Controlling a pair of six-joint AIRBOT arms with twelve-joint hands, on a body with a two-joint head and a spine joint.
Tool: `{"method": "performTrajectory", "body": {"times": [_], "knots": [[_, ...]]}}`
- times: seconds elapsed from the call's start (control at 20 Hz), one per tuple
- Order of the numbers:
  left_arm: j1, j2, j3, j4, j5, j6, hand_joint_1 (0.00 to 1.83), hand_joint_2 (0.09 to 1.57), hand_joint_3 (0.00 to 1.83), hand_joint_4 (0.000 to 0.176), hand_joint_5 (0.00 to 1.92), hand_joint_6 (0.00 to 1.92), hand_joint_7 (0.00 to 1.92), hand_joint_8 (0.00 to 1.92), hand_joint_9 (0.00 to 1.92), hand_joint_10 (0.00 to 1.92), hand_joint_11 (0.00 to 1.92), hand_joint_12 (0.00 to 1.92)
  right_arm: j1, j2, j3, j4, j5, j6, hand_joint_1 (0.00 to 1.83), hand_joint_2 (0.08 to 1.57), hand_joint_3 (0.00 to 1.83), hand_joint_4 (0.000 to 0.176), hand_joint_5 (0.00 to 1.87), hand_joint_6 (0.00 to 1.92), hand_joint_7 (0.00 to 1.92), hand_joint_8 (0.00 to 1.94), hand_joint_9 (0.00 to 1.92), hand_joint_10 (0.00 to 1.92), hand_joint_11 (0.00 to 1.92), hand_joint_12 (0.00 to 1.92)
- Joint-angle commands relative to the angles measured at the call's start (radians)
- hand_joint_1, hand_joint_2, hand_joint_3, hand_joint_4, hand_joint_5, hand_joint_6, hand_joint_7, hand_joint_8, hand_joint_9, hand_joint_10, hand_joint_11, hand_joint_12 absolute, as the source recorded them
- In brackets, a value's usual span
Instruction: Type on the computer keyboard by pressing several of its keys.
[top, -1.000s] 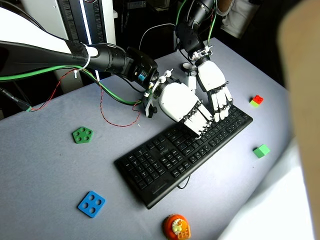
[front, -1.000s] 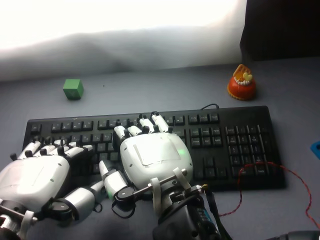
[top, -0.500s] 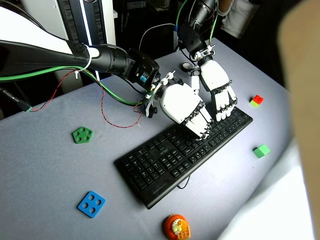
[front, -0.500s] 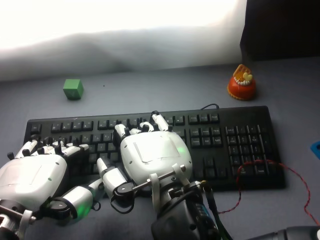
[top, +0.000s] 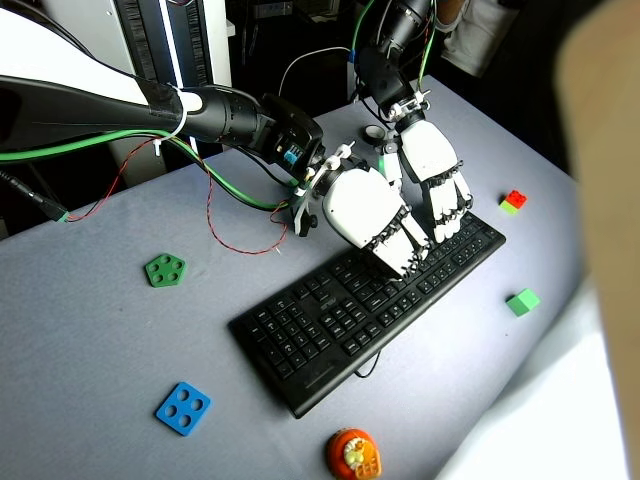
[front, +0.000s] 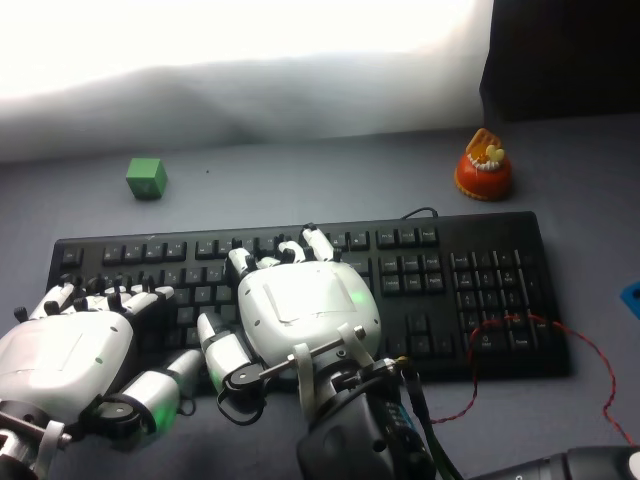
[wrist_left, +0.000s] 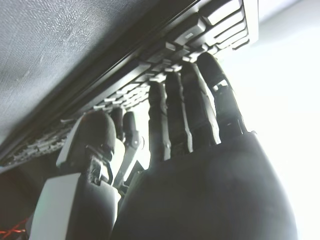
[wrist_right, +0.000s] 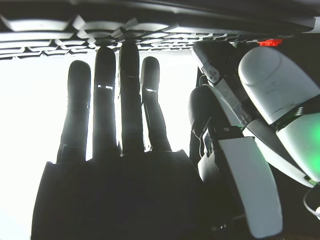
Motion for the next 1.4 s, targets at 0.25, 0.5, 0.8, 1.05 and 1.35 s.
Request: {"method": "performTrajectory", "body": {"times": [0.25,0.5,0.8,1.05,1.35], "knots": [[0.003,0.014,-0.001,0.031,-0.106,0.004,0.00,1.29,0.00,0.000,0.51,0.02,0.44,0.01,0.40,0.01,0.00,1.11,0.002,0.002,0.005,-0.006,0.020,-0.042,0.03,1.45,0.00,0.000,0.34,0.73,0.66,0.13,0.37,0.98,0.00,1.65],[-0.007,-0.007,0.034,0.090,-0.159,0.001,0.07,1.41,0.03,0.000,0.50,0.01,0.44,0.00,0.39,0.01,0.00,1.10,0.015,0.031,-0.027,0.001,0.028,-0.060,0.17,1.52,0.02,0.000,0.33,0.72,0.66,0.12,0.36,1.00,0.00,1.66],[-0.016,-0.010,0.057,0.124,-0.182,0.001,0.15,1.39,0.00,0.000,0.66,0.04,0.51,0.01,0.40,0.00,0.00,1.13,0.060,0.151,-0.149,-0.040,0.052,-0.073,0.19,1.51,0.00,0.000,0.50,0.87,0.71,0.15,0.33,0.99,0.00,1.68],[-0.024,-0.015,0.035,0.184,-0.190,0.000,0.12,1.38,0.00,0.000,0.59,0.00,0.47,0.00,0.41,0.01,0.00,1.14,0.097,0.304,-0.280,-0.040,0.049,-0.067,0.21,1.48,0.00,0.000,0.39,0.81,0.69,0.17,0.37,1.00,0.00,1.69],[-0.034,-0.045,0.046,0.189,-0.212,0.013,0.19,1.38,0.00,0.000,0.52,0.00,0.45,0.00,0.40,0.00,0.00,1.10,0.107,0.459,-0.395,-0.040,0.048,-0.064,0.26,1.47,0.00,0.000,0.35,0.81,0.65,0.18,0.34,1.02,0.00,1.68]]}}
